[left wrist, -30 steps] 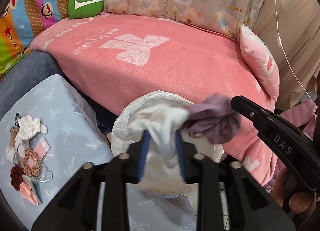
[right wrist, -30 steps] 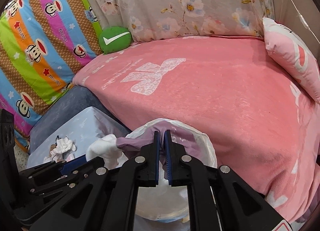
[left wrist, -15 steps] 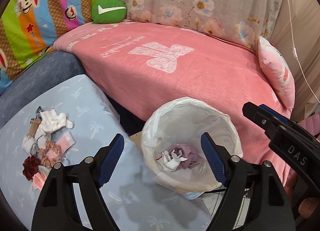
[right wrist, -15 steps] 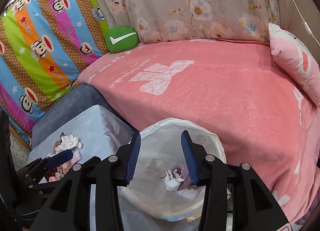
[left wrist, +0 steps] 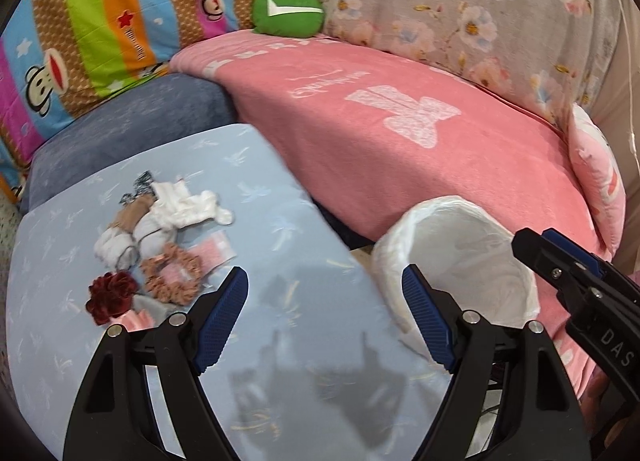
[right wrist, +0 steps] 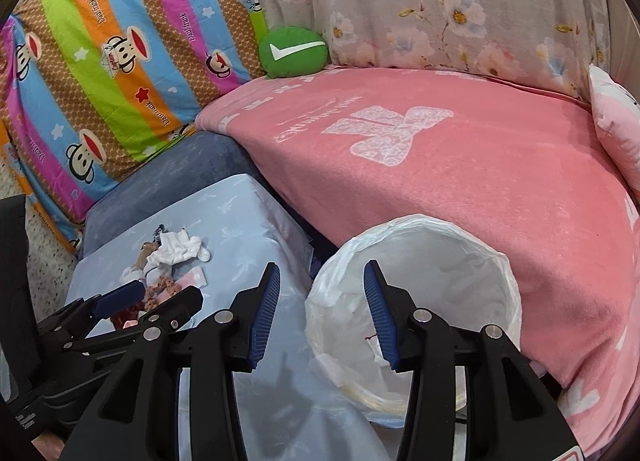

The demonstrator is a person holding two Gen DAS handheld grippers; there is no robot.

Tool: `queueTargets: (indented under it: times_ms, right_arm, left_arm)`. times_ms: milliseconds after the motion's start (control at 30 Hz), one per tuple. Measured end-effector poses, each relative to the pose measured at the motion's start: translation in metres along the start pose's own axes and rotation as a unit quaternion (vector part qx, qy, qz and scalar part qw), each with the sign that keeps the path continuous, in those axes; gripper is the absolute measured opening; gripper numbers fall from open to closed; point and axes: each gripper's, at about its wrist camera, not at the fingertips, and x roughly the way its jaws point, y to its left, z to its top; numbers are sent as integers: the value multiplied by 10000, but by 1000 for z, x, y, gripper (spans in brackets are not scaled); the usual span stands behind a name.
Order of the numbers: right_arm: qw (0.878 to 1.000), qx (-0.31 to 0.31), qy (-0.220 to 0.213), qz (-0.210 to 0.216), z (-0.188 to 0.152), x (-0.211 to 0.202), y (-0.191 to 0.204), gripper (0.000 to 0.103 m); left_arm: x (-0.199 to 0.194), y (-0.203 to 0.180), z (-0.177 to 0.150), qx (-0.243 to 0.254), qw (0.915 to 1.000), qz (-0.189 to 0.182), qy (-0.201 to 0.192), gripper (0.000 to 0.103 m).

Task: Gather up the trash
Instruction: 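Open both tools over the wastebasket to drop the sock and cloth, then grasp the dark red scrunchie with the left tool while the right tool grasps the pink cloth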

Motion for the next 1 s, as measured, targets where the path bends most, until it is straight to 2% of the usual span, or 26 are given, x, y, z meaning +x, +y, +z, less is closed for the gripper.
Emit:
queueTargets:
  times_ms: [533,633,733,1000]
  right_arm:
    - [9930,-754,613,672,-33,38,111,45]
    - [9898,-948,725,783,-44,45,135,45]
    - [9857,-1141,848,909,-54,54,159,45]
    - [9730,-1436,1300,1253,-85,81,210,45]
  left_arm:
    - [-3,119,-30,-792,9926,898,189,79]
    - [-2,140,-37,-928,9903,1004,259,80]
    - [-3,161,-43,-1127,9869,1112,317,89]
    - [0,210,-57,-1518,9800,1205,460,89]
